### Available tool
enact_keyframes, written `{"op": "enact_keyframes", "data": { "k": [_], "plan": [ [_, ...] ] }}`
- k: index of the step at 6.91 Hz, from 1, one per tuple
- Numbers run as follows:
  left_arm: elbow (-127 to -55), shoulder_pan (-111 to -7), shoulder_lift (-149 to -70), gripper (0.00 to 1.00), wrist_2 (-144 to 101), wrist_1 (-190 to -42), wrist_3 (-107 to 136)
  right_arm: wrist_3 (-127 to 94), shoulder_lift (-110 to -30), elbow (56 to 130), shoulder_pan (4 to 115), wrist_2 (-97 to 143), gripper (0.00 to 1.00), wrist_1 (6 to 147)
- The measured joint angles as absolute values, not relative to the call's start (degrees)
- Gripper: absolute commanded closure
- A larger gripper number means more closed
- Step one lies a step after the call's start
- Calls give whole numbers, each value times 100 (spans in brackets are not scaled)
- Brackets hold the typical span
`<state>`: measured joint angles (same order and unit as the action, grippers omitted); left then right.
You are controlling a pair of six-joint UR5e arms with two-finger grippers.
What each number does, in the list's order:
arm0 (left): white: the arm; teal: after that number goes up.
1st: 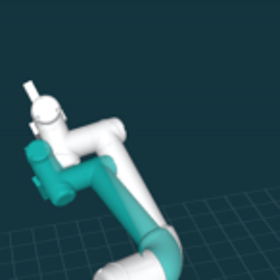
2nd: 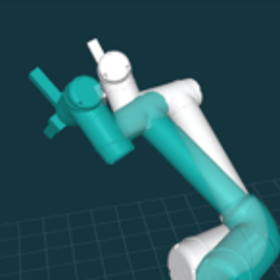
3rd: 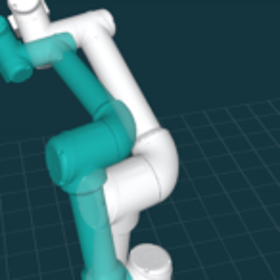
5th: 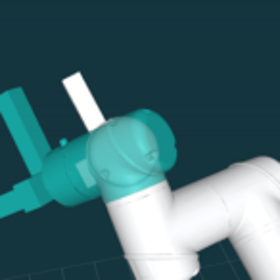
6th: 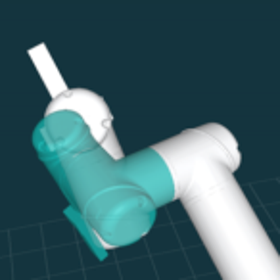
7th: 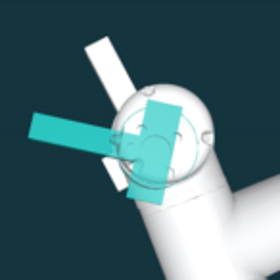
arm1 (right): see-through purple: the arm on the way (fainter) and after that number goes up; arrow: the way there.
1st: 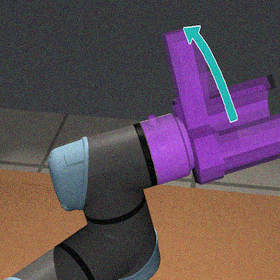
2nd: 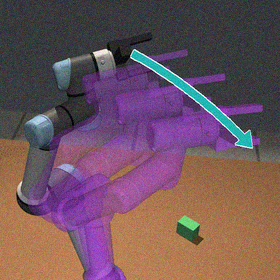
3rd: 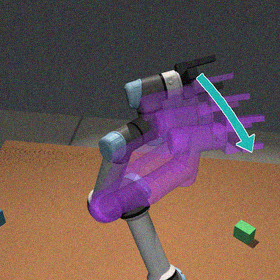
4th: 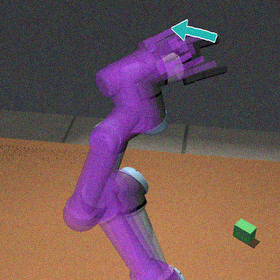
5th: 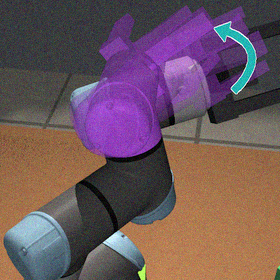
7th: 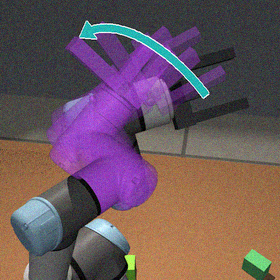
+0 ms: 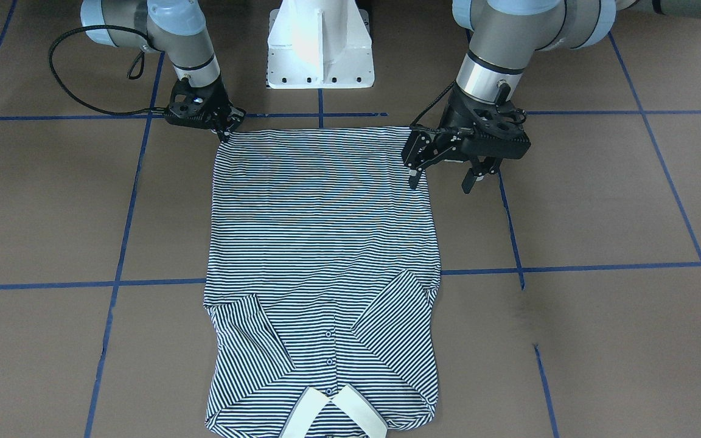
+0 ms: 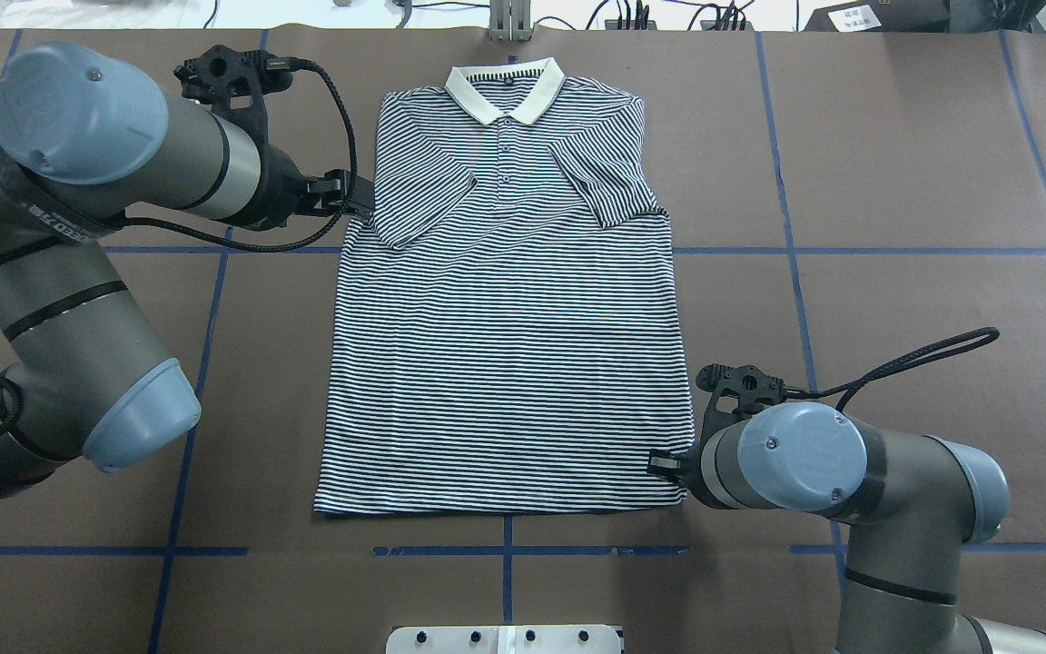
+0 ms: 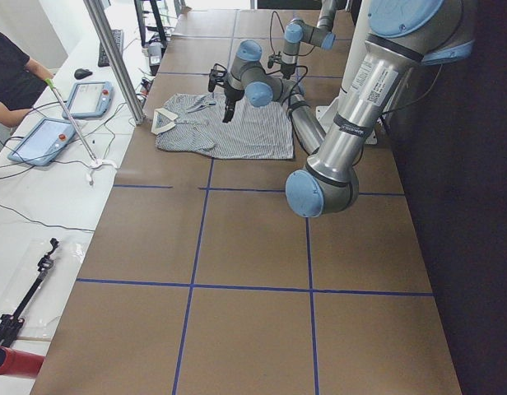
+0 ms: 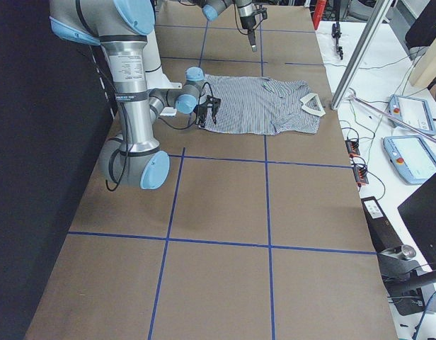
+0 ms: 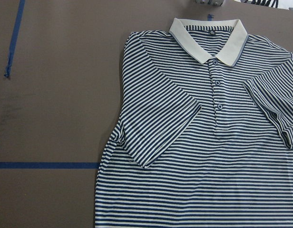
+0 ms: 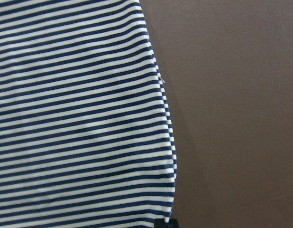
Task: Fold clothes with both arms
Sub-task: 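Move both grippers to the shirt's hem corners nearest the robot, then lower both grippers and grasp the two hem corners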
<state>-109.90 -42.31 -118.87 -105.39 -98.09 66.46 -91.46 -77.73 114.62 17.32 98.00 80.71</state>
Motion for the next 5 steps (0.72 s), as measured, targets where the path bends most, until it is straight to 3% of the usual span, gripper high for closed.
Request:
{"op": "enact_keyframes", "data": {
  "k": [3,5],
  "plan": [
    [-11588,-3924,-10764,0,-10503,-9834,7695,-9142,-7785,11862,1801,9800,100,8067],
    [-11879,-2974,-10241,0,-9950,-9721,8940,-9115,-7771,11969,1886,9794,100,8061]
  ]
}}
